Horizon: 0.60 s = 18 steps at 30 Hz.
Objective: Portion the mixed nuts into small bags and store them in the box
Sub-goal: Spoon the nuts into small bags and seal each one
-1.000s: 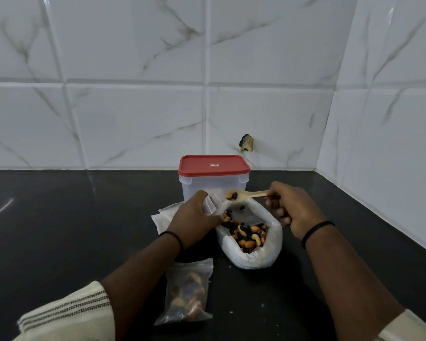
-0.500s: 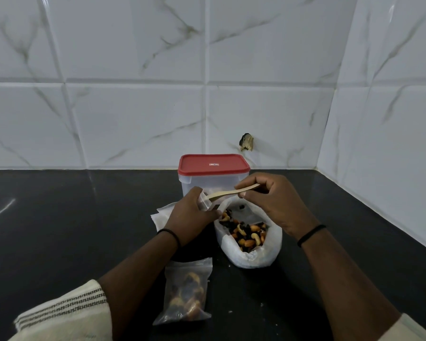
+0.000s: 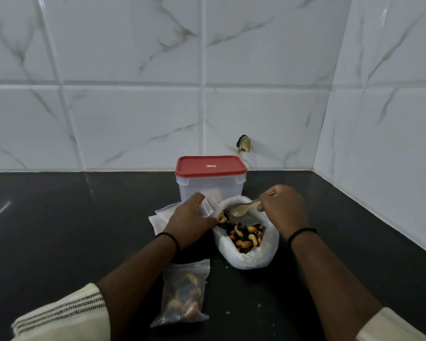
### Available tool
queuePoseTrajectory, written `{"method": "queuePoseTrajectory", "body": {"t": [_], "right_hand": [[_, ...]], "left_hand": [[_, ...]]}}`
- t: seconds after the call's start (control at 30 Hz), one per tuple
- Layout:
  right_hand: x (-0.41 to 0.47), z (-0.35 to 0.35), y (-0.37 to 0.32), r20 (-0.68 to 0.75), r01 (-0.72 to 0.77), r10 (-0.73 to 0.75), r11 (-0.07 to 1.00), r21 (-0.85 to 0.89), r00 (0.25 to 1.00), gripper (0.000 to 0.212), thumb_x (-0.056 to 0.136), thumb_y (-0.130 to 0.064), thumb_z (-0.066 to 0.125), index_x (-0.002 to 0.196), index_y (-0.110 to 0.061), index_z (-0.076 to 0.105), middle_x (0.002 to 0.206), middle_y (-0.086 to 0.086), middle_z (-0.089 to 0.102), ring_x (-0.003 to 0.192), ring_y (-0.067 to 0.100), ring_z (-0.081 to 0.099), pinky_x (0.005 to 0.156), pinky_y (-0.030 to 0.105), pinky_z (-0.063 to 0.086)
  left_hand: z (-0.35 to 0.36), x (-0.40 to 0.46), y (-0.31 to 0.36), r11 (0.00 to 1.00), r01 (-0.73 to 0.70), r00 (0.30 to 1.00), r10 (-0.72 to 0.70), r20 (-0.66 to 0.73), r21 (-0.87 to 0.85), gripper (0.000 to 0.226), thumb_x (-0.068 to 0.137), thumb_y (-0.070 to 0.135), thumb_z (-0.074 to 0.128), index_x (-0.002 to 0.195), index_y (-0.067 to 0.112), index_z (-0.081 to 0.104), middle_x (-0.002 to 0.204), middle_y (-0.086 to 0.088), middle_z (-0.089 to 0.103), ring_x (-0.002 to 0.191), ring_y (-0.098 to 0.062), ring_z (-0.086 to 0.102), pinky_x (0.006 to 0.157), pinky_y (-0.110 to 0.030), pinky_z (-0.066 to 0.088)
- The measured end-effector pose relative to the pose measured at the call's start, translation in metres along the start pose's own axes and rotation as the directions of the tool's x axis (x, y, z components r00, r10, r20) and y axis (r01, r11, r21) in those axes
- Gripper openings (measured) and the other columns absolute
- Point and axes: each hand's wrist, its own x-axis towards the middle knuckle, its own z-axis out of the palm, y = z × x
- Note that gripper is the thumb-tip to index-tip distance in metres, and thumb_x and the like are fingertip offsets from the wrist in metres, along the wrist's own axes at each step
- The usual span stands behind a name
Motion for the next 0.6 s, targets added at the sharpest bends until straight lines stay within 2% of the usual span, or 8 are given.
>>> {"method": "queuePoseTrajectory", "body": {"t": [0.1,0.17,0.3,0.47,0.53,0.6], "right_hand": [[-0.001,0.005,-0.003,0.045,0.006,-0.005,1.0,-0.022,0.999,0.018,0.088,-0.02,0.055,0.079,-0.021,0.071,0.072,-0.004,0.073,0.078,0.011,0.067,0.062,0.023,0.047],[-0.004,0.004,-0.006,0.079,0.039,-0.038,0.999,-0.009,0.996,0.02,0.086,-0.018,0.056,0.076,-0.021,0.072,0.069,-0.006,0.073,0.074,0.007,0.067,0.063,0.022,0.049],[-0.009,0.0,-0.011,0.132,0.06,-0.063,0.998,0.024,0.989,0.022,0.081,-0.013,0.056,0.067,-0.016,0.072,0.063,-0.005,0.072,0.066,0.012,0.069,0.065,0.025,0.054],[-0.005,-0.001,-0.009,0.184,-0.073,0.054,0.992,0.099,0.981,0.019,0.074,-0.011,0.057,0.061,-0.008,0.071,0.056,0.0,0.069,0.054,0.015,0.06,0.063,0.031,0.052],[-0.004,-0.001,-0.008,0.224,-0.151,0.117,0.979,0.139,0.968,0.018,0.077,-0.01,0.057,0.07,-0.003,0.072,0.057,0.002,0.07,0.056,0.014,0.06,0.058,0.029,0.047],[-0.005,-0.002,-0.009,0.275,-0.224,0.166,0.954,0.197,0.947,0.016,0.082,-0.007,0.057,0.079,0.001,0.07,0.059,0.005,0.07,0.044,0.008,0.055,0.047,0.022,0.039]], "left_hand": [[0.001,0.0,0.001,1.0,-0.009,1.0,0.009,0.003,-0.001,0.029,0.08,0.026,0.075,0.099,0.021,0.054,0.09,0.003,0.064,0.08,-0.012,0.061,0.069,-0.025,0.049],[0.001,-0.001,0.001,1.0,-0.017,1.0,0.017,-0.002,-0.003,0.029,0.081,0.025,0.075,0.099,0.022,0.053,0.089,0.005,0.063,0.079,-0.009,0.06,0.064,-0.02,0.045],[0.001,-0.001,0.0,1.0,-0.023,1.0,0.023,-0.018,-0.009,0.029,0.081,0.021,0.074,0.098,0.025,0.051,0.086,0.011,0.06,0.075,-0.002,0.056,0.059,-0.012,0.037],[0.001,0.0,-0.001,1.0,-0.023,1.0,0.023,-0.017,-0.015,0.029,0.082,0.019,0.074,0.1,0.023,0.051,0.091,0.008,0.062,0.078,-0.002,0.057,0.061,-0.013,0.04],[0.001,0.0,-0.001,1.0,-0.024,1.0,0.024,-0.018,-0.015,0.029,0.082,0.019,0.074,0.1,0.023,0.051,0.092,0.007,0.063,0.079,-0.003,0.057,0.062,-0.014,0.04],[0.002,0.001,-0.003,1.0,-0.024,0.999,0.024,-0.021,-0.016,0.03,0.081,0.019,0.074,0.1,0.023,0.051,0.093,0.005,0.064,0.08,-0.004,0.058,0.063,-0.015,0.041]]}}
